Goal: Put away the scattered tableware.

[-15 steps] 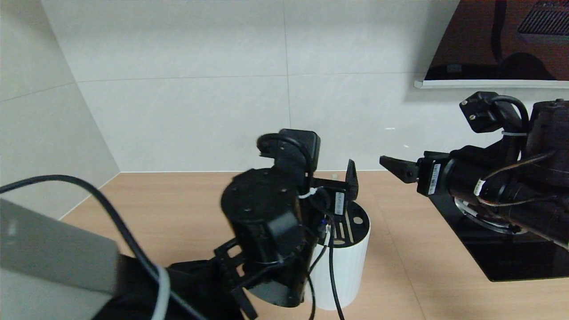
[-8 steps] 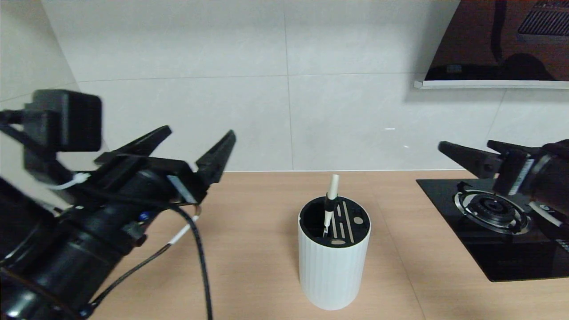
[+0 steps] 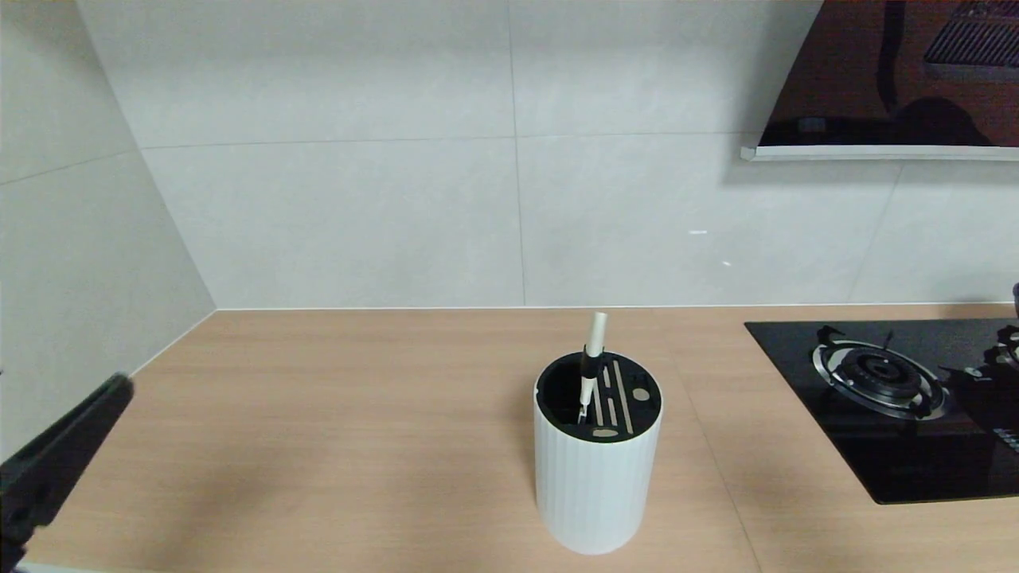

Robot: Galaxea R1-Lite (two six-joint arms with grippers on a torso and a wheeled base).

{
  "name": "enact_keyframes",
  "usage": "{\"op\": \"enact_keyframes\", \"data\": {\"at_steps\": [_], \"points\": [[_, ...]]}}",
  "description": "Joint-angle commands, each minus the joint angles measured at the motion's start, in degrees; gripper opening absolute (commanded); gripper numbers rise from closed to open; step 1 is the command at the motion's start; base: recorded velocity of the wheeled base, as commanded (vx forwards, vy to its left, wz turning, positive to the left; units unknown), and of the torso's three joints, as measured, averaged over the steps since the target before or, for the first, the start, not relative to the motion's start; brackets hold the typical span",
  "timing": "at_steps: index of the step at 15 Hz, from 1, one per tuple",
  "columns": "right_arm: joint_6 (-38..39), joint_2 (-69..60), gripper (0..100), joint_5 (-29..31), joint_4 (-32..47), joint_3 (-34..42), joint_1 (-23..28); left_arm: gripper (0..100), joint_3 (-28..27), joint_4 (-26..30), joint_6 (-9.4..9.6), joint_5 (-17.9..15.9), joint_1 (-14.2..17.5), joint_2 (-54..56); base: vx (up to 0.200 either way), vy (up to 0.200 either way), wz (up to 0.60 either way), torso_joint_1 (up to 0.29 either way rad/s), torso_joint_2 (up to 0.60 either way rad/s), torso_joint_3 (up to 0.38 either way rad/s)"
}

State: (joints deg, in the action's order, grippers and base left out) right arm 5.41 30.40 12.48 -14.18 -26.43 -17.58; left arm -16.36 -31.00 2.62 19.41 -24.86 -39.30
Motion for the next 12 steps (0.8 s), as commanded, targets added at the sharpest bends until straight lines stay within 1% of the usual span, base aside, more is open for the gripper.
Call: {"op": "enact_keyframes", "data": {"at_steps": [1,2,3,4,5,6,7,8,9,10,11,12], "points": [[-1.8,-19.3,100,0.2,11.4,1.5,5.9,100,-0.7,19.7,0.02,-5.4,9.0,23.8,0.000,0.000,0.00,0.000,0.00,0.000],[-3.6,-23.0,100,0.0,13.6,1.8,7.3,100,-0.7,23.6,0.10,-6.9,10.9,28.3,0.000,0.000,0.00,0.000,0.00,0.000],[-4.3,-24.8,100,0.3,15.1,2.6,8.4,100,-0.6,26.5,0.10,-7.6,12.6,31.4,0.000,0.000,0.00,0.000,0.00,0.000],[-4.1,-24.6,100,0.5,14.8,4.1,10.2,100,-0.3,28.9,0.10,-7.7,14.1,33.9,0.000,0.000,0.00,0.000,0.00,0.000],[-4.0,-24.7,100,0.4,14.7,4.8,11.5,100,0.3,29.3,-0.25,-7.1,15.3,33.9,0.000,0.000,0.00,0.000,0.00,0.000],[-4.3,-24.8,100,0.3,14.7,5.5,13.0,100,1.4,28.5,-1.57,-6.8,17.4,33.9,0.000,0.000,0.00,0.000,0.00,0.000],[-4.3,-26.6,100,-0.4,14.8,5.9,15.9,100,2.3,27.5,-2.09,-6.8,19.1,33.9,0.000,0.000,0.00,0.000,0.00,0.000],[-4.4,-28.9,100,-2.4,15.2,6.1,17.2,100,3.1,26.7,-2.18,-7.1,21.2,34.4,0.000,0.000,0.00,0.000,0.00,0.000],[-4.4,-30.4,100,-4.6,15.4,8.1,17.7,100,4.3,27.2,-1.92,-8.7,23.5,36.9,0.000,0.000,0.00,0.000,0.00,0.000],[-4.4,-30.4,100,-4.0,15.3,10.2,17.7,100,5.8,28.3,-1.65,-11.8,24.5,39.0,0.000,0.000,0.00,0.000,0.00,0.000],[-4.4,-30.4,100,-3.8,15.3,11.6,17.7,100,6.9,29.0,-1.57,-13.2,24.7,39.3,0.000,0.000,0.00,0.000,0.00,0.000],[-4.5,-30.4,100,-4.2,15.1,16.0,17.7,100,10.0,29.0,-0.42,-13.6,24.8,39.3,0.000,0.000,0.00,0.000,0.00,0.000]]}}
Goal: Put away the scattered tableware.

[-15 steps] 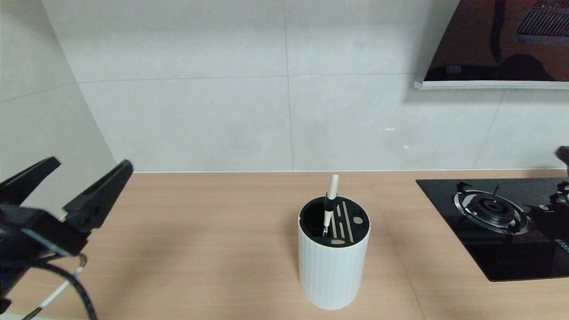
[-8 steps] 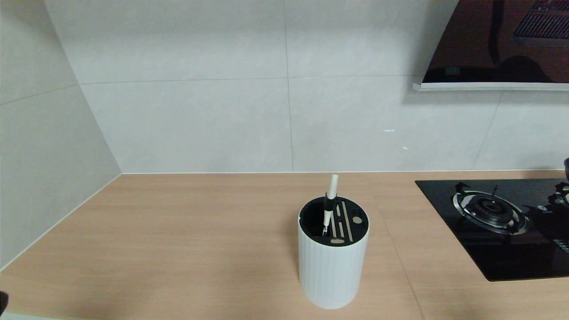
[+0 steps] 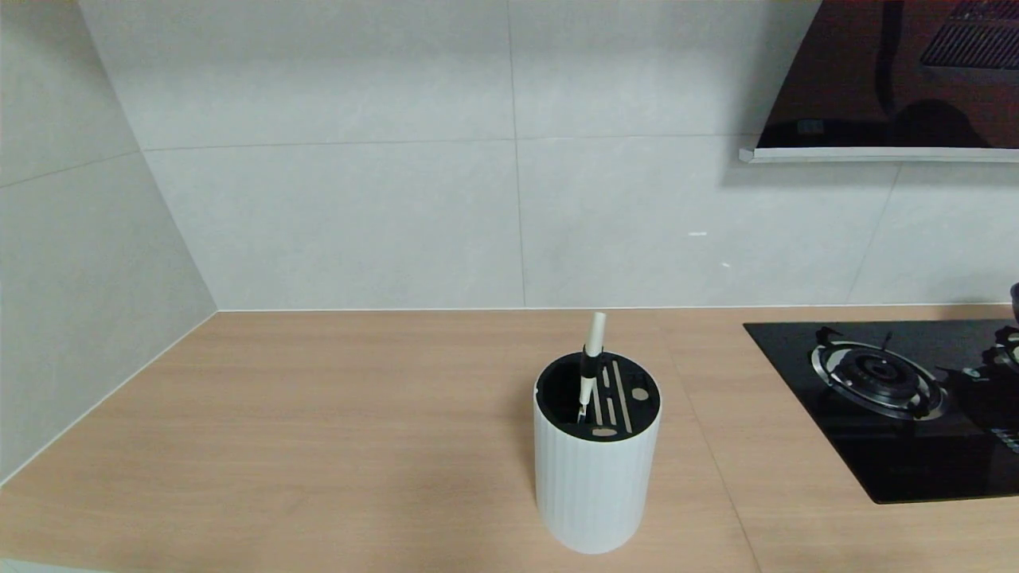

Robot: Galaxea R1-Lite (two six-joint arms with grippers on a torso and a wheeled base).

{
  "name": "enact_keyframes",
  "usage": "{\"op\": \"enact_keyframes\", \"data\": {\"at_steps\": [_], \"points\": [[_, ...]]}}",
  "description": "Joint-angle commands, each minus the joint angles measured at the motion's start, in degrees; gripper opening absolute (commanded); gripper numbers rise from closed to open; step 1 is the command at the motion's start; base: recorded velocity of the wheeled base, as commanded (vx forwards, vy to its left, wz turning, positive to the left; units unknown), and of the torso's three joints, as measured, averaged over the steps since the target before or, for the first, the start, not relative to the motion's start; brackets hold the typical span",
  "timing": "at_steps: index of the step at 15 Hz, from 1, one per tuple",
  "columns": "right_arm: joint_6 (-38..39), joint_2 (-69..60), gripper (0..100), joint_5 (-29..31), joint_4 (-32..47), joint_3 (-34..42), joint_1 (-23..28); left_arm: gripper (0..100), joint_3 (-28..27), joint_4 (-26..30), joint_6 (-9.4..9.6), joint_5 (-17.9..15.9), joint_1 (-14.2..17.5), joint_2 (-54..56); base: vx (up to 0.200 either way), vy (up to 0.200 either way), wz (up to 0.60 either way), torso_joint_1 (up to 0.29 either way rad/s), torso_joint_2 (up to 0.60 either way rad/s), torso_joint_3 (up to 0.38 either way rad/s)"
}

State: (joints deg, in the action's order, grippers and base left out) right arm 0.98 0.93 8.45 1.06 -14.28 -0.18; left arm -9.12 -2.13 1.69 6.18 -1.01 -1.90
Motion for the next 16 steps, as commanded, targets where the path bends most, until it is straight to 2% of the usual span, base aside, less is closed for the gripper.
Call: {"op": "enact_keyframes", "data": {"at_steps": [1,3,6,8,9,10,12,14,16], "points": [[-0.2,-0.9,100,-0.5,-0.4,8.8,0.3,100,5.7,0.1,1.73,-0.6,0.9,1.9,0.000,0.000,0.00,0.000,0.00,0.000],[-0.9,-0.9,100,-1.2,-4.3,14.3,0.3,100,9.1,0.3,2.70,-1.4,0.9,1.9,0.000,0.000,0.00,0.000,0.00,0.000],[-1.3,-0.9,100,-3.1,-3.8,14.3,0.3,100,9.1,1.0,1.47,-7.1,0.9,1.9,0.000,0.000,0.00,0.000,0.00,0.000],[-1.2,-0.9,100,-4.1,-3.1,14.3,0.3,100,9.0,3.1,1.38,-9.7,0.9,1.9,0.000,0.000,0.00,0.000,0.00,0.000],[-1.1,-0.8,100,-6.8,0.0,14.0,0.3,100,9.0,3.0,1.65,-10.1,0.9,1.9,0.000,0.000,0.00,0.000,0.00,0.000],[-1.0,-0.8,100,-7.7,-0.9,14.2,0.3,100,9.0,3.0,1.47,-10.2,0.8,1.9,0.000,0.000,0.00,0.000,0.00,0.000],[-1.0,-0.8,100,-7.7,-1.1,14.2,0.3,100,9.0,2.9,0.94,-10.2,0.8,1.9,0.000,0.000,0.00,0.000,0.00,0.000],[-1.0,-0.8,100,-7.7,-1.1,14.2,0.3,100,9.0,2.9,-0.73,-10.1,0.9,1.9,0.000,0.000,0.00,0.000,0.00,0.000],[-0.9,-0.8,100,-7.7,-1.1,14.2,0.3,100,9.0,2.9,-0.64,-10.1,0.9,1.9,0.000,0.000,0.00,0.000,0.00,0.000]]}}
